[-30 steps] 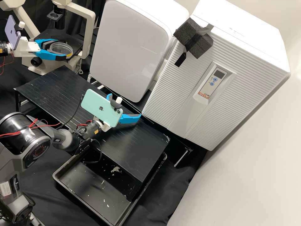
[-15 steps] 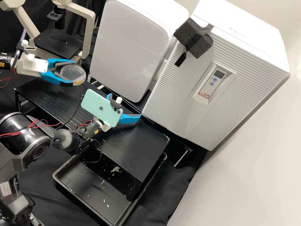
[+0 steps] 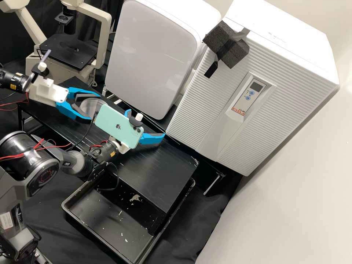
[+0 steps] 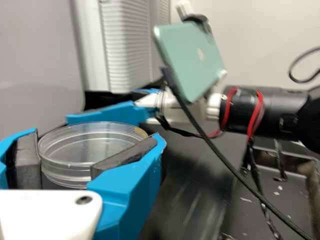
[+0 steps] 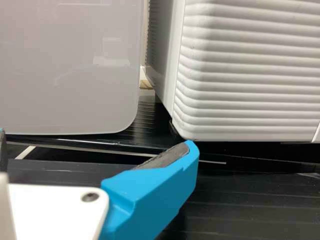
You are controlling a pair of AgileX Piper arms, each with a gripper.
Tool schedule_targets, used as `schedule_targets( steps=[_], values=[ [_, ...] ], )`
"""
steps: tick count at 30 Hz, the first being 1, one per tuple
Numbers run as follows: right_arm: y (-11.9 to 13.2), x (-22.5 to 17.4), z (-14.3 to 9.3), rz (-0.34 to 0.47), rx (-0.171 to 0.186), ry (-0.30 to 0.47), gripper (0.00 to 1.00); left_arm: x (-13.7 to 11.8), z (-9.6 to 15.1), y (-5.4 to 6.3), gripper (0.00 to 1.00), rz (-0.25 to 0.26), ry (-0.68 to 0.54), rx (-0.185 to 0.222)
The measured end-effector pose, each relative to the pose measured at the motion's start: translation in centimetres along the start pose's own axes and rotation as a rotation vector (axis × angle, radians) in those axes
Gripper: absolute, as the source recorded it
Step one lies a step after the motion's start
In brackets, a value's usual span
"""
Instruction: Place the petri dish on the bench
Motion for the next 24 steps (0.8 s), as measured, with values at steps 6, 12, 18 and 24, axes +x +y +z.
schedule_targets(
  steps=[6, 12, 18, 24],
  values=[
    [0.0, 0.0, 0.0, 0.000, 0.000, 0.000, 1.00, 1.3, 1.3, -0.6, 0.00, -0.041, -0.054, -0.006],
    [0.0, 0.0, 0.0, 0.000, 0.000, 0.000, 1.00, 1.9, 1.9, -0.9, 0.00, -0.072, -0.063, 0.010],
    [0.0, 0.0, 0.0, 0.000, 0.000, 0.000, 1.00, 2.6, 1.2, -1.4, 0.00, -0.096, -0.042, 0.009],
    [0.0, 0.0, 0.0, 0.000, 0.000, 0.000, 1.00, 3.5, 0.6, -1.5, 0.00, -0.094, -0.034, 0.010]
  ],
)
